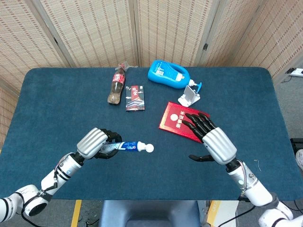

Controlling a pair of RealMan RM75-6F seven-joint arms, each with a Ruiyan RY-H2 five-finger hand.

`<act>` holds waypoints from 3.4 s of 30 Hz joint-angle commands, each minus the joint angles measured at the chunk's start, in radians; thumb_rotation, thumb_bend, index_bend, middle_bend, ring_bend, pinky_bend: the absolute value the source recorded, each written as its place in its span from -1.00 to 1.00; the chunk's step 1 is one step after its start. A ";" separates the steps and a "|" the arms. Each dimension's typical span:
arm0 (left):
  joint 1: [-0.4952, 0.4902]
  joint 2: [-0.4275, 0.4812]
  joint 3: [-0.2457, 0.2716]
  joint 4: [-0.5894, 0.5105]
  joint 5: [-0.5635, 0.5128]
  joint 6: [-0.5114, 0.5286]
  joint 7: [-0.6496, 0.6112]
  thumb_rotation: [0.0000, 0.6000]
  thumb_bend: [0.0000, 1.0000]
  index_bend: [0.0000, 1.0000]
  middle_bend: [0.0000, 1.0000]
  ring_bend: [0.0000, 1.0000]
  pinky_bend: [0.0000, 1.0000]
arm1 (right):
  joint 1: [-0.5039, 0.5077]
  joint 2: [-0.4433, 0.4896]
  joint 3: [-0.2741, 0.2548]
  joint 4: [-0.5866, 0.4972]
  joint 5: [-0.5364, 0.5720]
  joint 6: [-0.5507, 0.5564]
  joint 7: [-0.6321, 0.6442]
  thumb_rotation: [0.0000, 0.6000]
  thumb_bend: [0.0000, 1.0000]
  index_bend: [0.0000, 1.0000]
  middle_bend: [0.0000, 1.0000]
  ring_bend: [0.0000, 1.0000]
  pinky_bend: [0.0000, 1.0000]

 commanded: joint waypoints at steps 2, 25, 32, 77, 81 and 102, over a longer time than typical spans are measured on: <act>-0.001 0.021 0.002 -0.032 0.003 0.000 -0.023 1.00 0.17 0.55 0.63 0.52 0.21 | 0.054 -0.055 0.019 0.002 0.009 -0.037 -0.038 0.85 -1.00 -1.00 -1.00 -1.00 -1.00; -0.003 0.061 0.005 -0.090 0.041 0.034 -0.148 1.00 0.19 0.57 0.66 0.55 0.20 | 0.193 -0.211 0.048 0.046 0.019 -0.059 -0.124 0.85 -1.00 -1.00 -1.00 -1.00 -1.00; -0.007 0.043 0.008 -0.070 0.042 0.023 -0.082 1.00 0.19 0.57 0.66 0.55 0.20 | 0.227 -0.235 0.062 0.067 0.028 -0.060 -0.143 0.86 -1.00 -1.00 -1.00 -1.00 -1.00; 0.048 -0.049 -0.014 0.004 0.050 0.171 -0.118 1.00 0.20 0.57 0.66 0.55 0.20 | 0.316 -0.190 0.063 -0.068 0.138 -0.127 -0.036 -0.82 -1.00 -1.00 -1.00 -1.00 -1.00; 0.044 -0.047 -0.017 -0.012 0.045 0.160 -0.102 1.00 0.20 0.57 0.66 0.55 0.20 | 0.333 -0.205 0.074 -0.079 0.156 -0.139 -0.047 -0.94 -1.00 -1.00 -1.00 -1.00 -1.00; 0.043 -0.041 -0.034 -0.051 0.048 0.179 -0.147 1.00 0.20 0.57 0.66 0.55 0.20 | 0.377 -0.285 0.086 -0.025 0.174 -0.133 -0.060 -0.97 -1.00 -1.00 -1.00 -1.00 -1.00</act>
